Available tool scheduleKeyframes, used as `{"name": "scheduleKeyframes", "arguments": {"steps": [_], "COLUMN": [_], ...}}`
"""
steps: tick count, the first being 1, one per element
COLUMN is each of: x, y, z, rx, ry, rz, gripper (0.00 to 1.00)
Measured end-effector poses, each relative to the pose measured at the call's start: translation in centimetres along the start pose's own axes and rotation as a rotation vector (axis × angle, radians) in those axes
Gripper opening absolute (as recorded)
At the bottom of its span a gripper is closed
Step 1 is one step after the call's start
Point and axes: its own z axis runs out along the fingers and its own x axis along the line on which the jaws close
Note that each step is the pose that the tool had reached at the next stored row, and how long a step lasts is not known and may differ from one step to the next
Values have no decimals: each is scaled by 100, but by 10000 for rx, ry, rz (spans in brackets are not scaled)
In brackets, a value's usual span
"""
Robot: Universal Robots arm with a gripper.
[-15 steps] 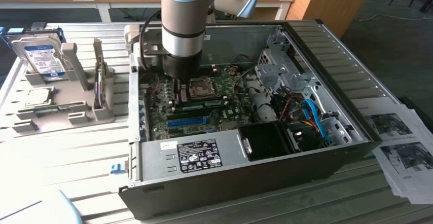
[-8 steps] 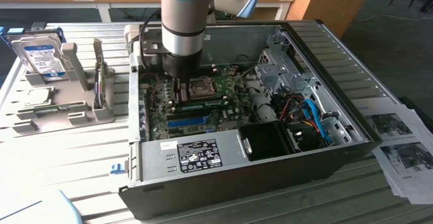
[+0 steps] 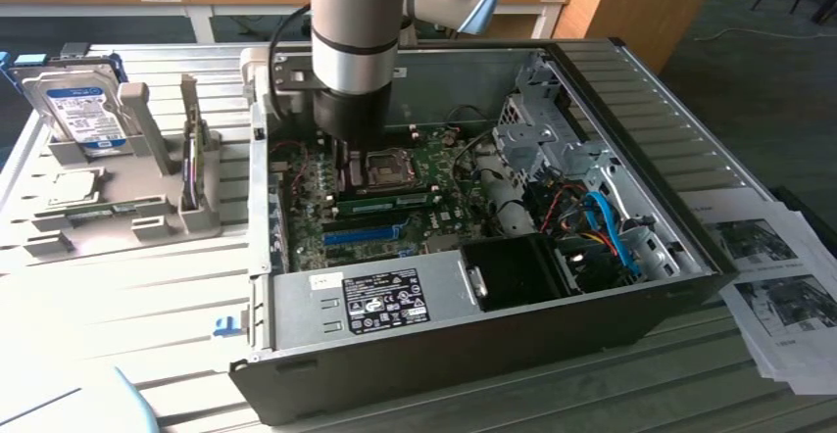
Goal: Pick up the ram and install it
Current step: 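Press down the ram until it locks into place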
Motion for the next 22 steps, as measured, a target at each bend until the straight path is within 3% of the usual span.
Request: {"name": "scheduleKeyframes", "arguments": {"steps": [11,22], "x": [-10,-18], "y": [11,21], "z": [-350,-633], "rx": [-3,-4], "ry": [1,1], "rz": [1,1], "gripper": [9,9]}}
